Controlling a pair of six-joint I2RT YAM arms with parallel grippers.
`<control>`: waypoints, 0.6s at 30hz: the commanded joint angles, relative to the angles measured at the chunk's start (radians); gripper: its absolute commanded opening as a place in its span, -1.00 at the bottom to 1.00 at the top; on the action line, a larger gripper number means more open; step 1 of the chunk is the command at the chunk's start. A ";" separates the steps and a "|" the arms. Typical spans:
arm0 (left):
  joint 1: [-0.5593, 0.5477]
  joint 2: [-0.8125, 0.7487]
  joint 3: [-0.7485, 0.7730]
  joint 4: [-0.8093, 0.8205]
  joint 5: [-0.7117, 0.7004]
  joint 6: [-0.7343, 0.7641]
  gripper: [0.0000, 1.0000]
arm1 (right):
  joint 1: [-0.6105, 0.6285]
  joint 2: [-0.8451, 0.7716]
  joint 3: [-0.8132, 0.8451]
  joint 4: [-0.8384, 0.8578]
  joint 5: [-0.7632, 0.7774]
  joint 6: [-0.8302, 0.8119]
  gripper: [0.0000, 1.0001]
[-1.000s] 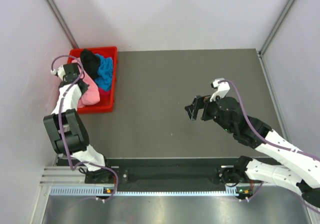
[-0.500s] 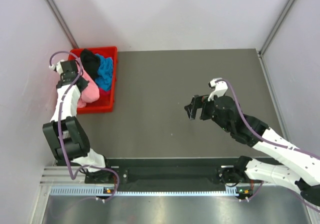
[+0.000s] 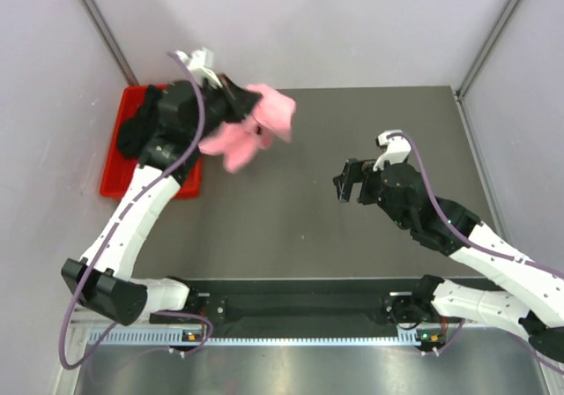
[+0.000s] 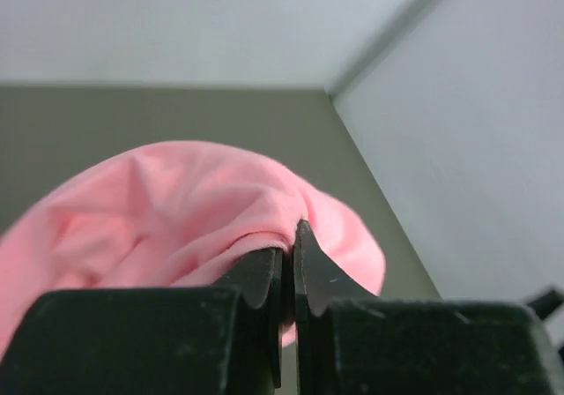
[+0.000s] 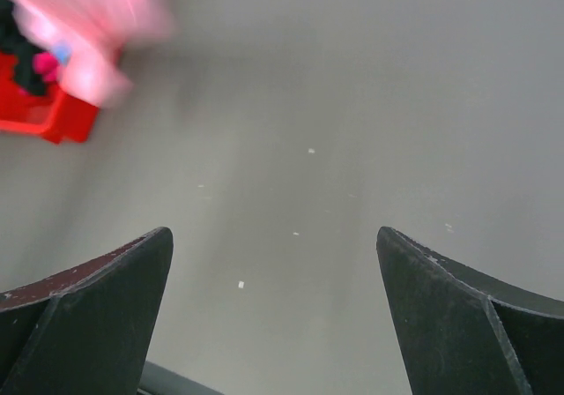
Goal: Fold and stack the t-shirts
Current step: Move the tshirt to the center of the board
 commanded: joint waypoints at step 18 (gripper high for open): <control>-0.247 -0.167 -0.698 -0.066 -0.173 -0.100 0.34 | -0.303 0.159 -0.104 0.143 -0.253 0.060 0.69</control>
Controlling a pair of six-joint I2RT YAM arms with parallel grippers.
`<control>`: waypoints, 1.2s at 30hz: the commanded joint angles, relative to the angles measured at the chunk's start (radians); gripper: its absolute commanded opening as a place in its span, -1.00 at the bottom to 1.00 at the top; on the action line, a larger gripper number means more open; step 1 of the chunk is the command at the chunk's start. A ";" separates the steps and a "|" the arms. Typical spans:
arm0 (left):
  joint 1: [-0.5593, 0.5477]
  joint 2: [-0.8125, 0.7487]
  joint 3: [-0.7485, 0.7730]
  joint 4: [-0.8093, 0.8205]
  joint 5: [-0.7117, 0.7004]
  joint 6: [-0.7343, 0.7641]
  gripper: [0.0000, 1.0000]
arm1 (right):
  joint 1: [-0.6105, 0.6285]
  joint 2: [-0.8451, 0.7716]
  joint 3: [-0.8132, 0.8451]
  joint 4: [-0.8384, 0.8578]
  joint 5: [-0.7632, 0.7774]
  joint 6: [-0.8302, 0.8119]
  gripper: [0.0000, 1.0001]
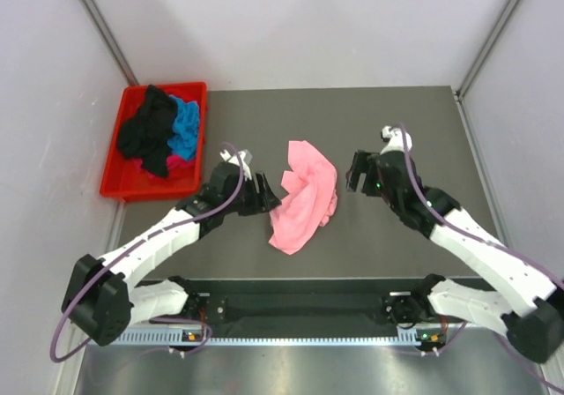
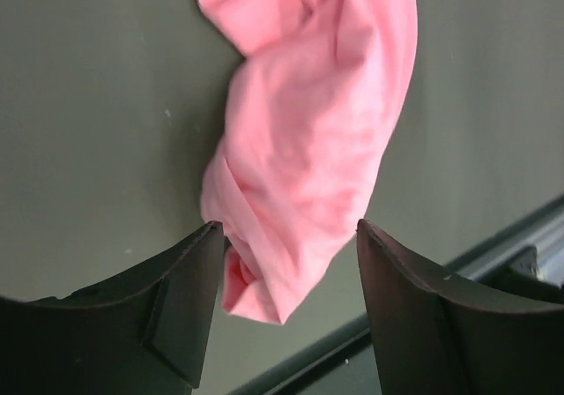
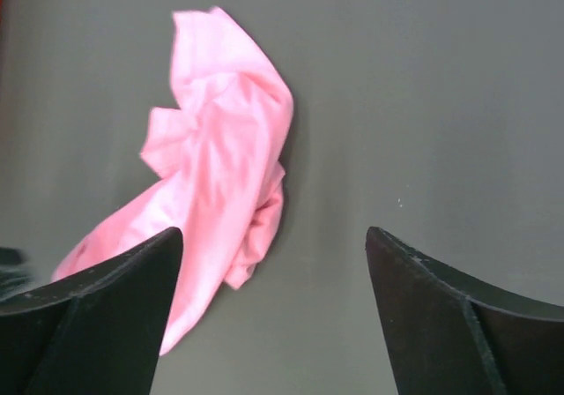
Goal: Fold and stack the t-shirts
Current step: Move the tshirt to the center of the board, then flatten the tshirt out
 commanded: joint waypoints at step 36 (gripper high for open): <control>0.030 0.097 0.363 -0.200 -0.060 0.083 -1.00 | -0.254 0.842 0.639 0.250 -0.251 -0.257 -1.00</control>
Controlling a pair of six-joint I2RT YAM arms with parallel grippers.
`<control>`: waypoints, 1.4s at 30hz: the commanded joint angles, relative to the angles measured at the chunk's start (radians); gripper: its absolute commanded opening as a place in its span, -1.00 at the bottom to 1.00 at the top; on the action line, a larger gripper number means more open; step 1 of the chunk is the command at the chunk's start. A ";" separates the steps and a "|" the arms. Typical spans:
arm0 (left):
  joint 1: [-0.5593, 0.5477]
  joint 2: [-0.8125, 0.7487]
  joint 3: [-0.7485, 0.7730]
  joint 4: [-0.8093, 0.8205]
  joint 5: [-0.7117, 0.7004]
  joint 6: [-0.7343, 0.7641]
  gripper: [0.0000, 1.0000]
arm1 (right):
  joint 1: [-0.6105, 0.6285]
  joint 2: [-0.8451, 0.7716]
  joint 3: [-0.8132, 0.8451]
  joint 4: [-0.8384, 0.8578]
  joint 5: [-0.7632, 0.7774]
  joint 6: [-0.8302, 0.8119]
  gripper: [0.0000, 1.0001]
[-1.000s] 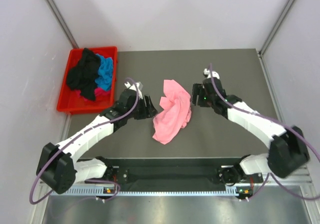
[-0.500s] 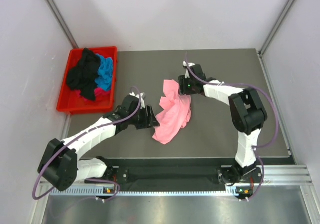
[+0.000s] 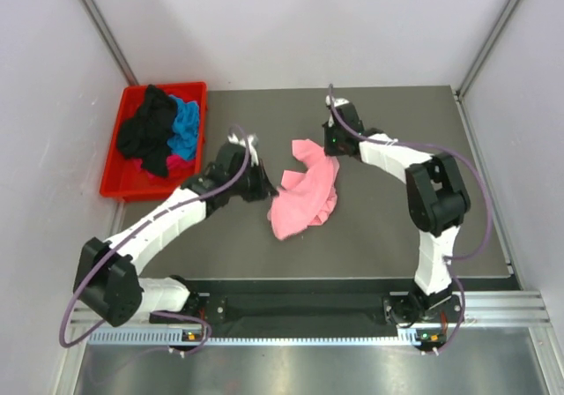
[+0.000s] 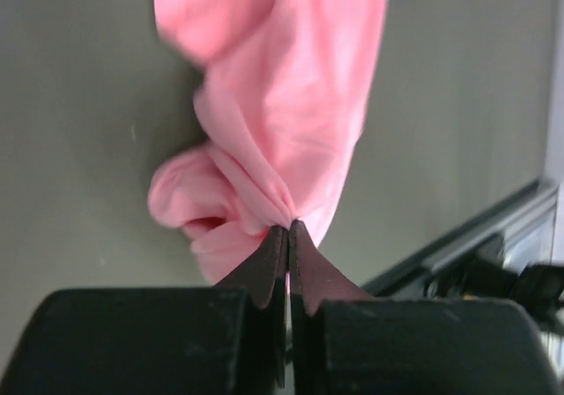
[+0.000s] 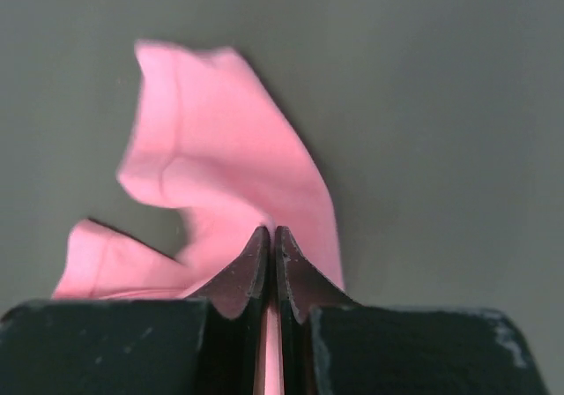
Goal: Fold and stack the t-shirts
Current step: Flatten the tshirt out
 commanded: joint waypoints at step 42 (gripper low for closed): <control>0.247 0.159 0.082 0.155 -0.072 0.107 0.18 | 0.165 -0.435 -0.248 -0.210 0.264 0.344 -0.07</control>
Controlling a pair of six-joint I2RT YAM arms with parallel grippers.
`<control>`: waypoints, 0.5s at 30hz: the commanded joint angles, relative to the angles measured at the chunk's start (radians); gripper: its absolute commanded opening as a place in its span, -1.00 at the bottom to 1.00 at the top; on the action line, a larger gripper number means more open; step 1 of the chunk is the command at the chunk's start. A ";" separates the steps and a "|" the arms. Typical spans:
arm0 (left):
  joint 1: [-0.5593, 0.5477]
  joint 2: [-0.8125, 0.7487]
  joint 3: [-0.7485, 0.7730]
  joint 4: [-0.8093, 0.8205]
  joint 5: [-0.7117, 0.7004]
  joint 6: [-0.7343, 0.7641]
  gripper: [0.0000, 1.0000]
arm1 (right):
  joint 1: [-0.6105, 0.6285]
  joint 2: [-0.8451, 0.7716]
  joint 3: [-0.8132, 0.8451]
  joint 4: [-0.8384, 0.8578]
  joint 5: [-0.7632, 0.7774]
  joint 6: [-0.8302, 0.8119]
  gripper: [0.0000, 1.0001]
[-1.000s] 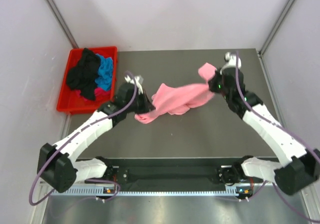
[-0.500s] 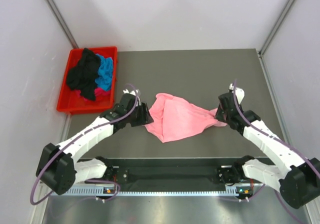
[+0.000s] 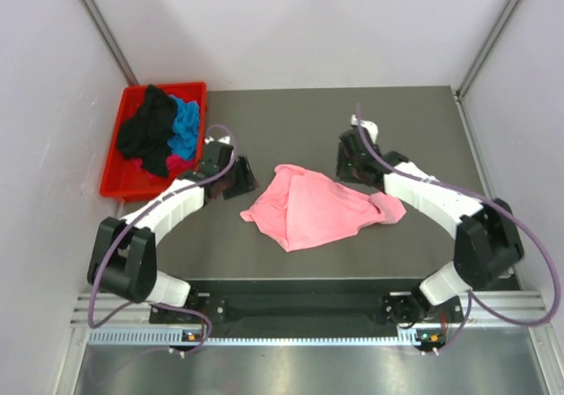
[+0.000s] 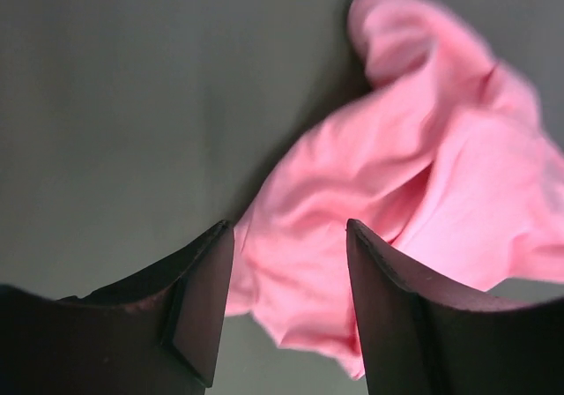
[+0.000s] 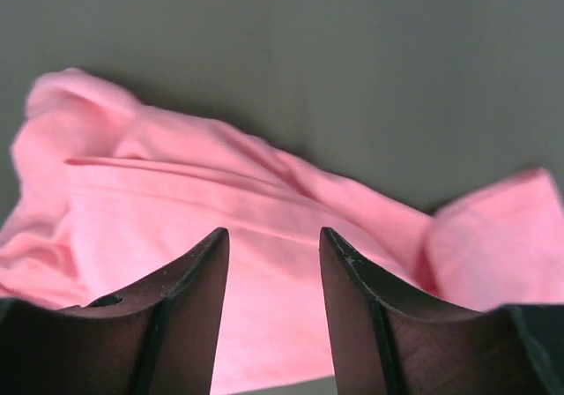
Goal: Fold and stack the t-shirts
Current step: Flatten the tshirt out
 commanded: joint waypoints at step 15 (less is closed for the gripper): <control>0.063 -0.159 -0.156 0.037 0.057 -0.035 0.14 | 0.287 0.488 0.528 -0.095 0.217 0.179 0.06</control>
